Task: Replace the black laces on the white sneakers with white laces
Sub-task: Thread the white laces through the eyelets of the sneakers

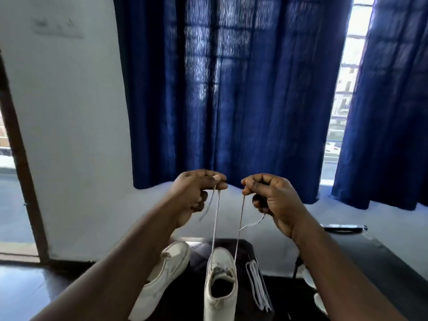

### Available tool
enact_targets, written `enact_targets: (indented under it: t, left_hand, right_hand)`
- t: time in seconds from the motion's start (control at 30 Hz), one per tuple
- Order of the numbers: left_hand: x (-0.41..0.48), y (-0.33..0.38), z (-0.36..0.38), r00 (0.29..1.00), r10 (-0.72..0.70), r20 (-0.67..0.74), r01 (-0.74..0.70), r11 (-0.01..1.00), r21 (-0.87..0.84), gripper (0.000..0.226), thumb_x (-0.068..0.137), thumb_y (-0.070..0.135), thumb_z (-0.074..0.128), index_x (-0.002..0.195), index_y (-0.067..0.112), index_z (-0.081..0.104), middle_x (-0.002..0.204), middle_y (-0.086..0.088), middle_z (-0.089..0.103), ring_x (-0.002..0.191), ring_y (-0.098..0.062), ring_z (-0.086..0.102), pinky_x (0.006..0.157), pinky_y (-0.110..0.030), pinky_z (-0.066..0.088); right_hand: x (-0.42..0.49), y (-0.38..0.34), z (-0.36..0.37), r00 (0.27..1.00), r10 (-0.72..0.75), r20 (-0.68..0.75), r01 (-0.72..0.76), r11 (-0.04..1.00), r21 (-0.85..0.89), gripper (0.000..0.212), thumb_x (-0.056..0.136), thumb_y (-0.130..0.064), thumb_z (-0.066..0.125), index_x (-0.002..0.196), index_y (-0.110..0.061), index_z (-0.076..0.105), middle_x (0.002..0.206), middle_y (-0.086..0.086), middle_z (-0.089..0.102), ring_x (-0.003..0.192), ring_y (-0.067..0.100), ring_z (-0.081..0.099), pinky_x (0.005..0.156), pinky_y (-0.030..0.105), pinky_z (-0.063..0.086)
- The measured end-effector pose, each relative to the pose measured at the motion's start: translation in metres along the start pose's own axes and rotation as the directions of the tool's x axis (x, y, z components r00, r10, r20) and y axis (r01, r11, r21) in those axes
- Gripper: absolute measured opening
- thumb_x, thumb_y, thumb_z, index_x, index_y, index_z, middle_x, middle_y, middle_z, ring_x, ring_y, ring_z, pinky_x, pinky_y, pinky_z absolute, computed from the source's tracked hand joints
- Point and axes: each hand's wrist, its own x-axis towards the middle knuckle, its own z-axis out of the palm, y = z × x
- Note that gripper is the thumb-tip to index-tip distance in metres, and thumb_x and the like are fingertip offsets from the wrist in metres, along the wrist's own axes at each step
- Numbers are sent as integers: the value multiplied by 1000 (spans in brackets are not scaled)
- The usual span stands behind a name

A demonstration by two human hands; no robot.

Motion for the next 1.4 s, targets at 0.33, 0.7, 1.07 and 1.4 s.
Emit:
enact_targets:
  t: [0.33, 0.7, 1.07, 1.4]
  left_hand:
    - [-12, 66, 21, 974, 224, -12, -224, 974, -2, 13, 99, 12, 68, 106, 16, 78, 105, -13, 79, 47, -9, 30, 45, -23, 27]
    - [-18, 87, 28, 921, 329, -209, -311, 944, 114, 11, 98, 24, 71, 99, 18, 80, 71, 15, 70, 44, 0, 54, 96, -46, 54]
    - [16, 104, 10, 845, 488, -221, -357, 821, 446, 11, 89, 37, 82, 86, 27, 82, 82, 12, 77, 62, -5, 63, 63, -28, 55]
    - [25, 133, -1, 855, 480, -197, -297, 764, 573, 17, 87, 17, 79, 71, 21, 79, 76, 11, 77, 57, -15, 74, 69, -40, 66]
  right_hand:
    - [10, -85, 2, 986, -158, 44, 162, 983, -92, 14, 99, -9, 64, 102, -10, 77, 93, 11, 78, 68, 21, 61, 59, 28, 44]
    - [19, -103, 5, 965, -261, -33, 260, 965, -46, 27, 107, -17, 53, 102, -14, 79, 88, 5, 76, 69, 20, 63, 60, 29, 42]
    - [49, -124, 17, 957, -280, -70, 252, 929, -269, 23, 105, -21, 59, 100, -24, 81, 89, -6, 75, 83, 3, 66, 72, 19, 47]
    - [66, -121, 33, 956, -276, -97, 245, 937, -249, 6, 94, -25, 74, 91, -23, 79, 89, -6, 79, 81, 9, 69, 73, 25, 50]
